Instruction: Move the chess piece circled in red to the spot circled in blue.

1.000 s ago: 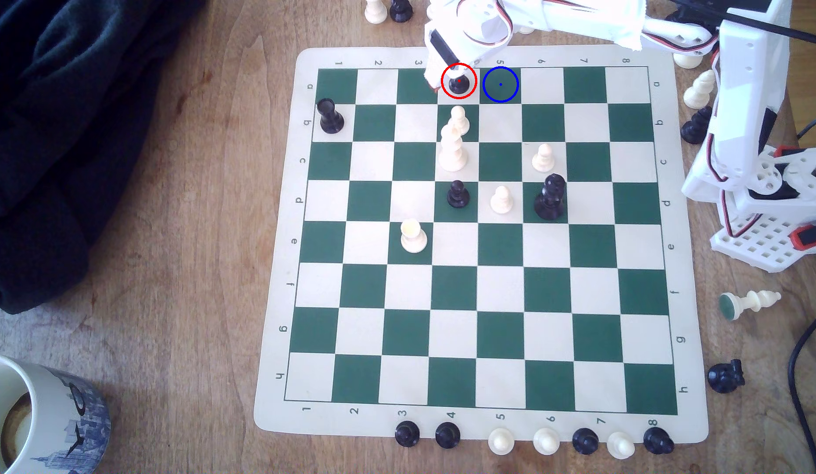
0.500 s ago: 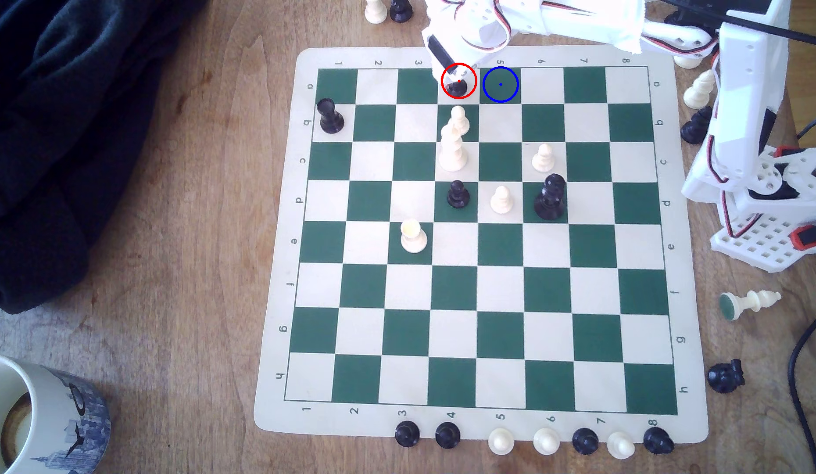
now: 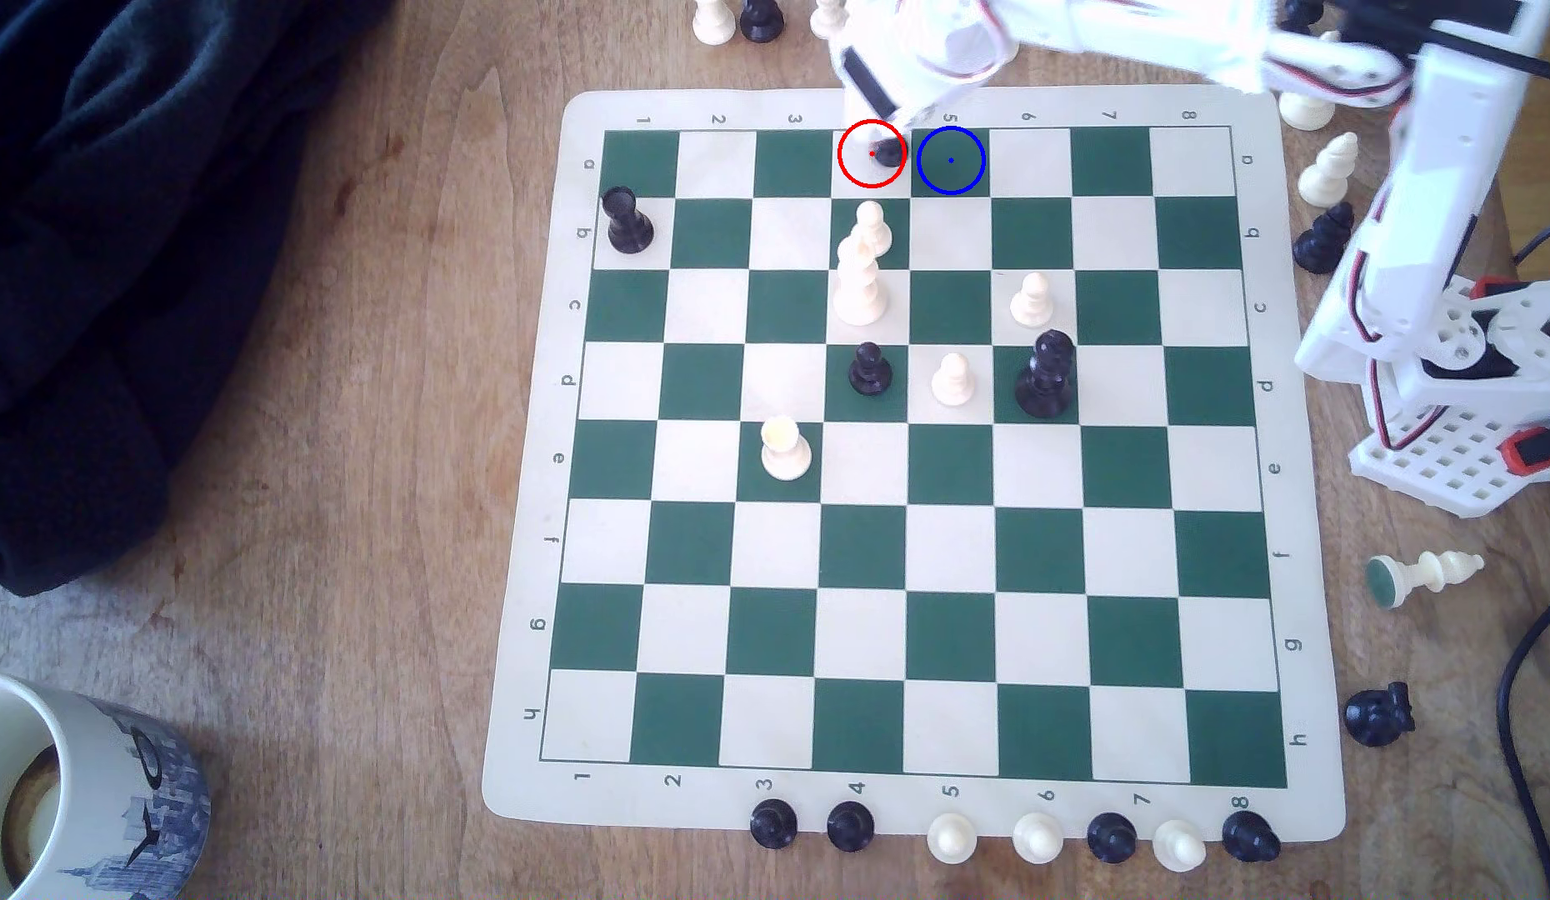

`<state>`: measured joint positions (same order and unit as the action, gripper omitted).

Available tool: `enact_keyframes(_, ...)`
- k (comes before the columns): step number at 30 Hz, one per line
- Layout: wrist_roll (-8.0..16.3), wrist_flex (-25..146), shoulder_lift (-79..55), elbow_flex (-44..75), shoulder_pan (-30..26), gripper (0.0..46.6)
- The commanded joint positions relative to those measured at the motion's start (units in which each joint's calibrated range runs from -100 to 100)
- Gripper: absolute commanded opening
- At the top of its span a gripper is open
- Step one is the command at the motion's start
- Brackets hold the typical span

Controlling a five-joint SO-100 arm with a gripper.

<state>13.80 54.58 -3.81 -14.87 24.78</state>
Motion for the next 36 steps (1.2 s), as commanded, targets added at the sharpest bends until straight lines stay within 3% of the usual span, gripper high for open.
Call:
enact_keyframes(1,-0.6,-1.4,12.5,-5.5,0.9,0.6)
enact_keyframes(12,-1.5,-5.1,14.8,-14.8,1.9,0.5)
enact_keyframes(36,-1.8,-7.7,10.3,-16.2,1.9,0.6)
